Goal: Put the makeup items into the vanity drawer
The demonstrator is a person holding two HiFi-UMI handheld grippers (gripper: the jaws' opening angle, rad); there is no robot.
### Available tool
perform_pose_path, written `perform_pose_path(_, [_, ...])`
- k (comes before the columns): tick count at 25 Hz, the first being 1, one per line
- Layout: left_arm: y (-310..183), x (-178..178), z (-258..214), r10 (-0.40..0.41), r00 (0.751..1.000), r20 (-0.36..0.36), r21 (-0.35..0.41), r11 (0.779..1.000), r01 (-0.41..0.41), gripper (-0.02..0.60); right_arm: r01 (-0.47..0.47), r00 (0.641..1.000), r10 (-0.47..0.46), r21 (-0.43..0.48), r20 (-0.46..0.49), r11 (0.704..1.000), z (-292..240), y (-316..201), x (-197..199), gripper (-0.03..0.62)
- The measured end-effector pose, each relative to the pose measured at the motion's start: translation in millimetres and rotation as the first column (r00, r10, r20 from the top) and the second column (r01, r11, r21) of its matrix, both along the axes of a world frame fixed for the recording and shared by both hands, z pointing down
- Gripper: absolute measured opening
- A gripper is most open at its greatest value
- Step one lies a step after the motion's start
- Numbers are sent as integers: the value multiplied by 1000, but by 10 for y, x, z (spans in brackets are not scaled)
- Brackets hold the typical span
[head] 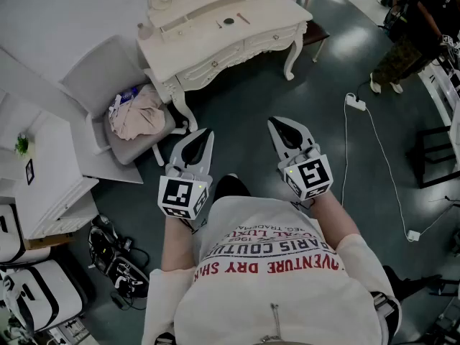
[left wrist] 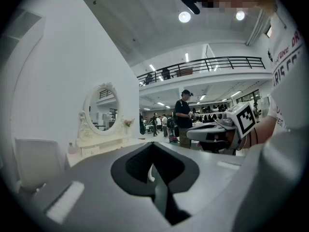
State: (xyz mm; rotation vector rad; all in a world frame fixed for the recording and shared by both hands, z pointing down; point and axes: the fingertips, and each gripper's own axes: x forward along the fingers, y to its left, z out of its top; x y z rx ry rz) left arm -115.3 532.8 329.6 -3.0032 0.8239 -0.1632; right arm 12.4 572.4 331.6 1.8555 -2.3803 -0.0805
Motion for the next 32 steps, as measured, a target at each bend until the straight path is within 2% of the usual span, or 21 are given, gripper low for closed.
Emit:
perform_pose_path(13, [-25, 163, 9, 10, 1000, 4, -19, 1000, -10, 11, -2, 999, 3, -15, 42, 1000, 66, -49, 143, 8])
perform_pose_path(20, [-222, 178, 200, -20, 999, 29, -57, 998, 21, 11, 7, 998, -4, -43, 64, 999, 231, -301, 225, 8])
perform_pose_path(25, [-570, 239, 285, -35, 998, 44, -62, 997, 38, 11, 14, 997, -10, -60, 73, 998, 334, -682, 308, 8])
perform_pose_path(32, [-1489, 360, 306, -21, 999, 40, -74, 997, 24, 11, 2, 998, 2, -84, 56, 996, 394, -1589, 409, 8])
